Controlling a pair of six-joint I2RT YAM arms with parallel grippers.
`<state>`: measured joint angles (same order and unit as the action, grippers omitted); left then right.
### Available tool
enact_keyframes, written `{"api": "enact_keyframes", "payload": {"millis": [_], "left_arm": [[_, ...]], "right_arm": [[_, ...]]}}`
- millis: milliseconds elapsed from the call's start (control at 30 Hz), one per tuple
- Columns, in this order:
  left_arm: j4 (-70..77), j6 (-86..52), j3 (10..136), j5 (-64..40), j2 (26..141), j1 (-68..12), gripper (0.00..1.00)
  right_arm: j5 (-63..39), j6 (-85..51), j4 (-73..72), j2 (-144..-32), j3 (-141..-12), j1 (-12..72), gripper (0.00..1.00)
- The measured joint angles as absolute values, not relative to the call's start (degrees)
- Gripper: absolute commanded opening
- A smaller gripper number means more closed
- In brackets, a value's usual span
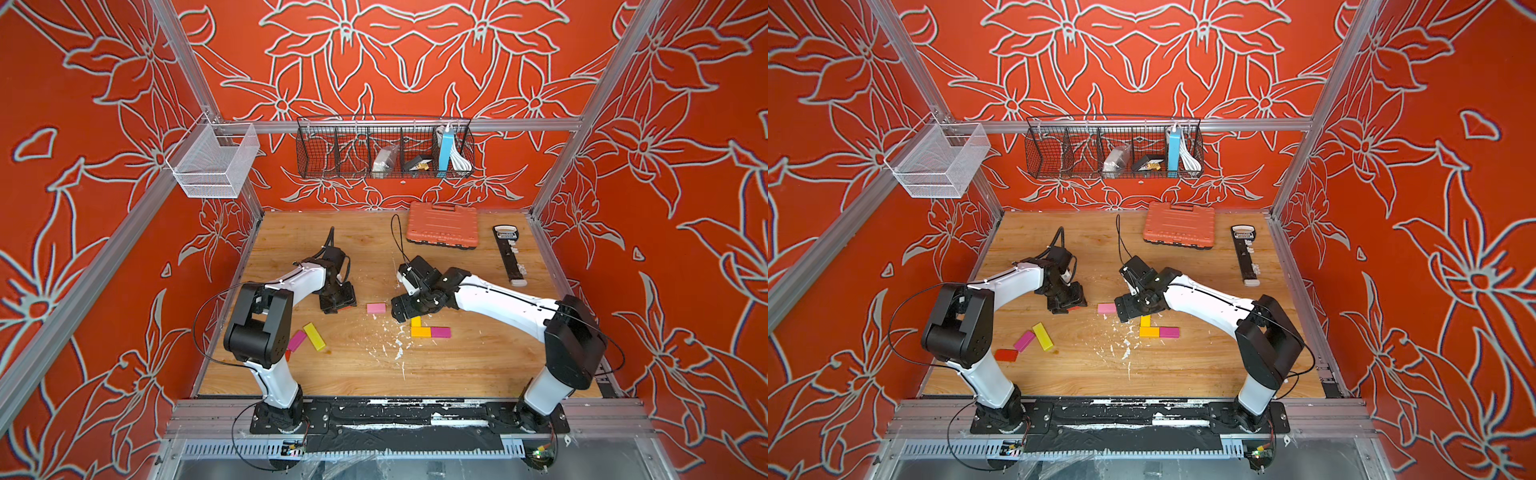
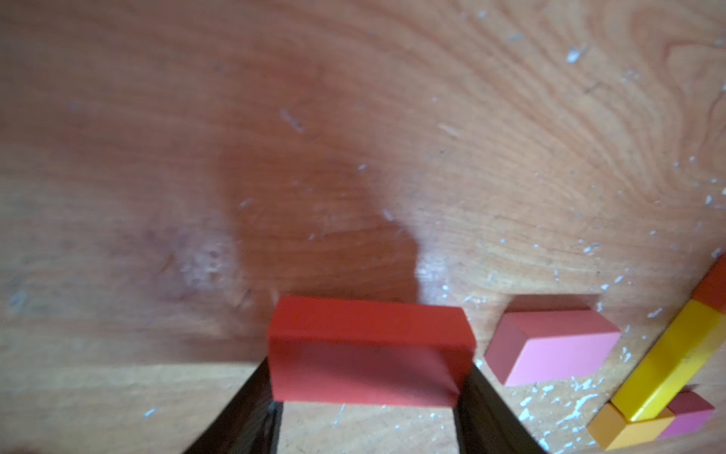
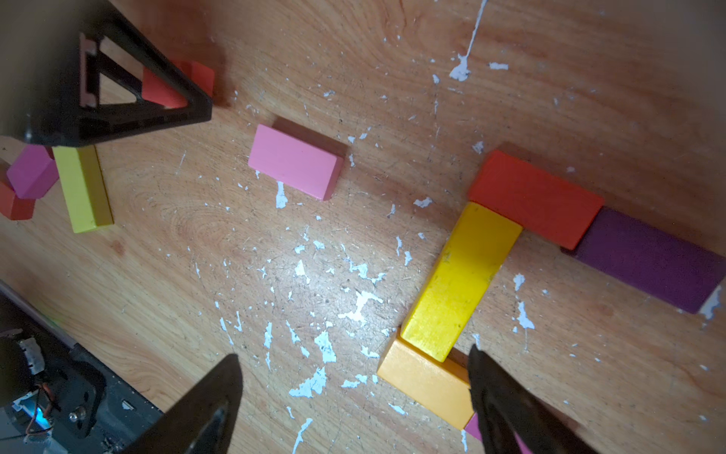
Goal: Assemble the letter c with building blocks
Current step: Assemble the building block at the center of the board.
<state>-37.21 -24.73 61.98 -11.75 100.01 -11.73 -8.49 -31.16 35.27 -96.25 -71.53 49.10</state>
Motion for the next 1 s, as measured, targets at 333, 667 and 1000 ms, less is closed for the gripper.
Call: {"api": "enact_keyframes", "payload": {"millis": [333,667,1000], "left_arm": [[-37.21,-23.03,63.11,-10.24,101.47,-13.21,0.72],[-37.71,-25.32,61.19,-11.64,96.92,-13.82,0.90],[-37.43,-28.58,63.90,-12.60,95.31,-9.56,0.98]], "right_arm": [[-8.51,-32.42,35.59,-95.29,-71.53,49.10,0.92],[-8.54,-32.73,35.59,-95.29,-71.53,49.10,0.92],[-8.56,-32.49,35.59,-95.29,-71.66,48.73,0.92]]}}
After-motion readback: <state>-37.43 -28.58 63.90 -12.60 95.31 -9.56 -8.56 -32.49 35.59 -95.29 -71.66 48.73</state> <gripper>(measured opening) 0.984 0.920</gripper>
